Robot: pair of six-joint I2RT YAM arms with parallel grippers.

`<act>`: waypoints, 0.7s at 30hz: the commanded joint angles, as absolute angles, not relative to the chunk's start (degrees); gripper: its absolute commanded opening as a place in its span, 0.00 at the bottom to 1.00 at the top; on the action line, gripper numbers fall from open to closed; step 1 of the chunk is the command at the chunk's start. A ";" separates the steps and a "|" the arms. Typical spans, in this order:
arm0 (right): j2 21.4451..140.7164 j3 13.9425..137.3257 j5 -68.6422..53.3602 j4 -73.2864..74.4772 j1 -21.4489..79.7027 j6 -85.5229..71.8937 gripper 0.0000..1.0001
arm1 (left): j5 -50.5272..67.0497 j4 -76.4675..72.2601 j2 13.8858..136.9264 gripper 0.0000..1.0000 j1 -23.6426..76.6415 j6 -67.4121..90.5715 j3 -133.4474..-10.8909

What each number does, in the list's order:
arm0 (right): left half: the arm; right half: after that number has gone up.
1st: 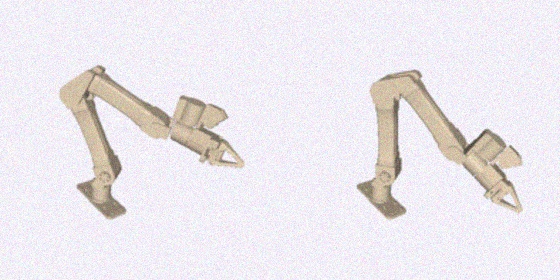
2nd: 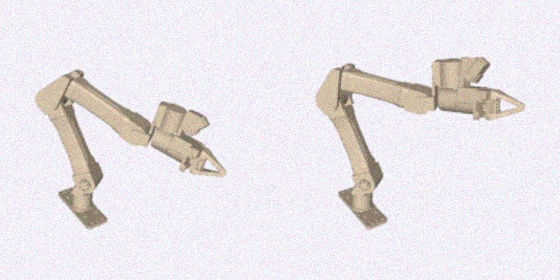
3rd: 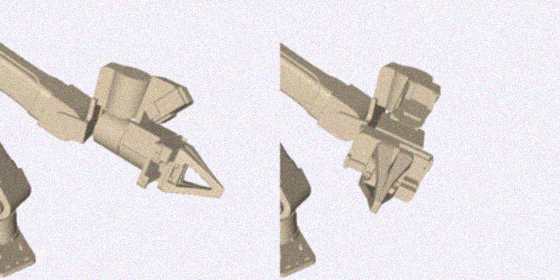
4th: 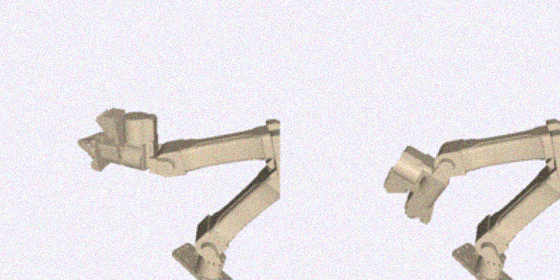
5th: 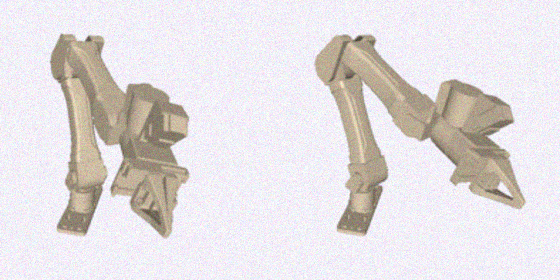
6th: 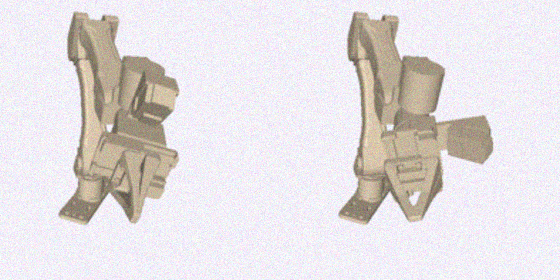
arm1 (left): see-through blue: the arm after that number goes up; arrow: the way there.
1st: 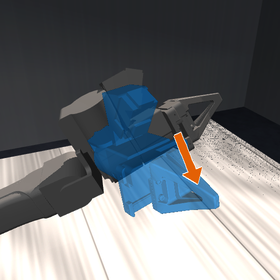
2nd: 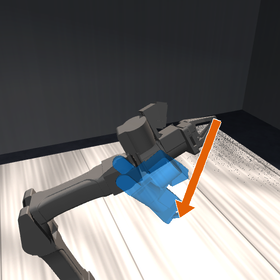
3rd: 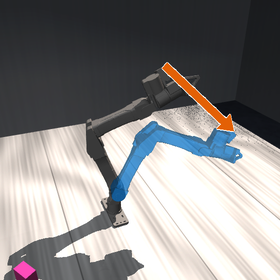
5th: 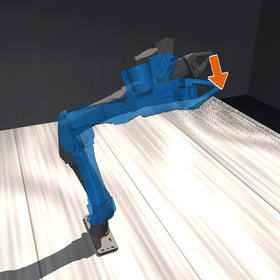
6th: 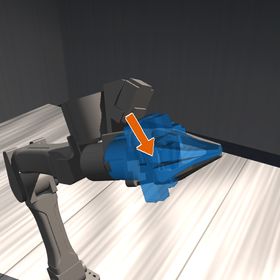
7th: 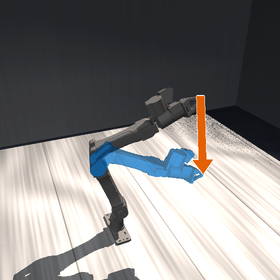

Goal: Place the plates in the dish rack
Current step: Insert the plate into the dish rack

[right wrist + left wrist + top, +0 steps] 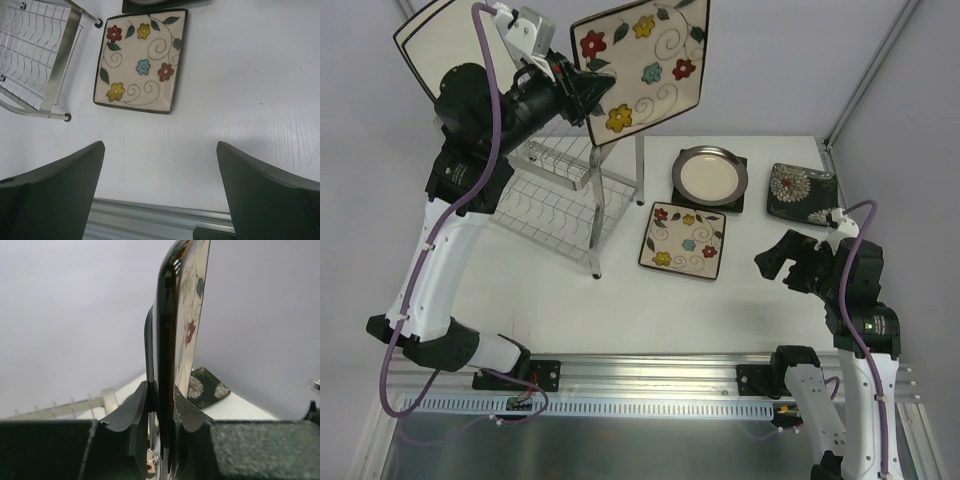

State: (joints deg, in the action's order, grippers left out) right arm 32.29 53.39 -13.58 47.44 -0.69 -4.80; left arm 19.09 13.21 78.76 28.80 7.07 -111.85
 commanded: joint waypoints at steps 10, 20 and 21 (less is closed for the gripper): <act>31.99 52.03 -19.50 46.23 -0.27 -3.69 1.00 | 16.96 -4.04 79.45 0.00 15.23 3.08 -124.98; 32.69 50.80 -23.99 43.95 1.67 -1.50 1.00 | 22.31 -6.76 79.63 0.00 -1.82 2.54 -120.86; 33.22 50.80 -24.52 43.95 2.02 -0.97 1.00 | 23.54 -7.99 79.72 0.00 -3.32 3.68 -120.50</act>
